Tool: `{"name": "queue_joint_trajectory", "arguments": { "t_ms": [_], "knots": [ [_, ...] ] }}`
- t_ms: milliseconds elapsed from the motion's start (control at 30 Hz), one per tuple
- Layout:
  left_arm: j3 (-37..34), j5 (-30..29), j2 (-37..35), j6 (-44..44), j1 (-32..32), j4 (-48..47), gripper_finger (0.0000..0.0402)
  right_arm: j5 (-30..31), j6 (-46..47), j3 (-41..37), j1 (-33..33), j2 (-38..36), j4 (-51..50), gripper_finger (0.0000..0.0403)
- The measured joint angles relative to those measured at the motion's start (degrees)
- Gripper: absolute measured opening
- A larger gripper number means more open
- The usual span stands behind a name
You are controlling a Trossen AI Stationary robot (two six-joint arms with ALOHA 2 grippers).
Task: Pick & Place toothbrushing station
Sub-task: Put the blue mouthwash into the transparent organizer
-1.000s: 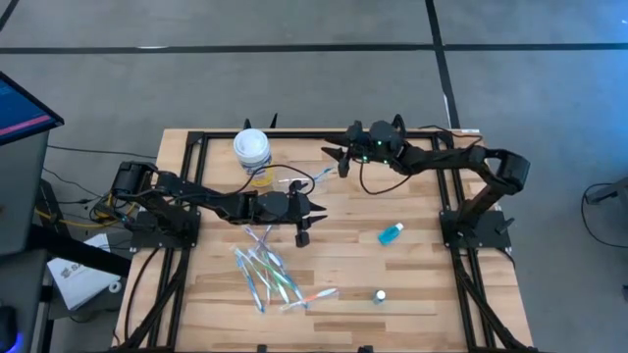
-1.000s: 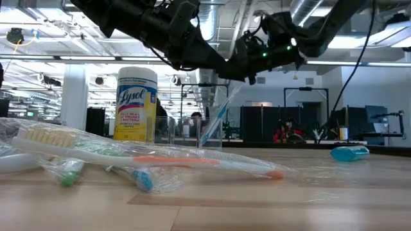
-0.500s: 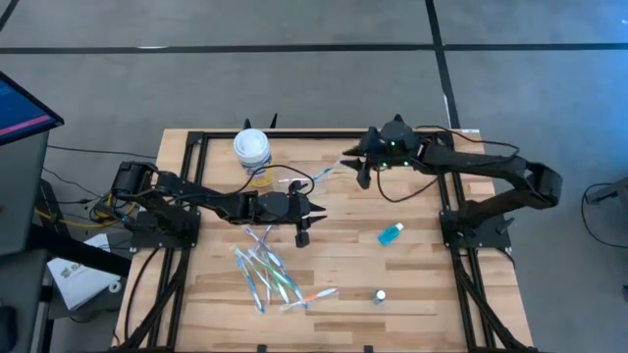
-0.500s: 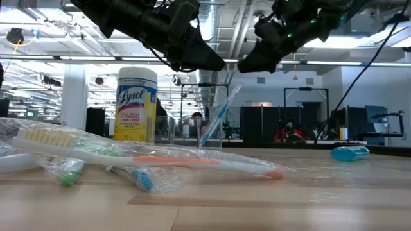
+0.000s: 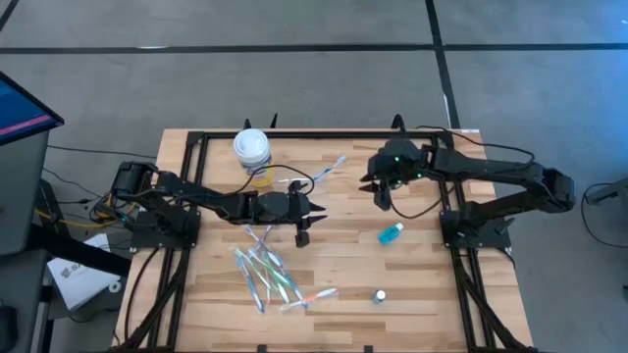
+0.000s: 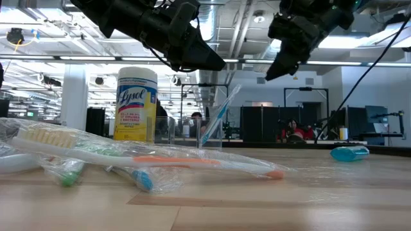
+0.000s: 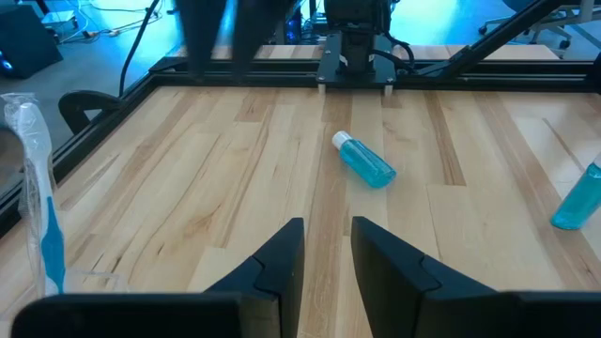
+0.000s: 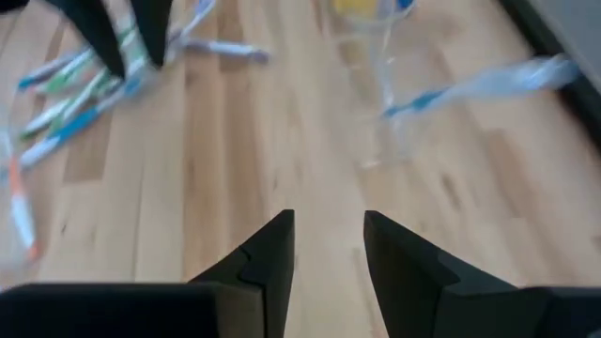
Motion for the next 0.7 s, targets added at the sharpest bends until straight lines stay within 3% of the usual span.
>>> {"name": "queue_joint_trajectory", "arguments": {
  "t_ms": [333, 700],
  "knots": [
    [0.0, 0.3, 0.0, 0.0, 0.0, 0.0, 0.0086, 0.1, 1.9, 0.0, 1.6, 0.0, -10.7, 0.0119],
    [0.0, 0.2, 0.0, 0.0, 0.0, 0.0, 0.0086, 0.3, 3.9, -6.5, 1.5, 0.0, -11.2, 0.0118]
  ]
}}
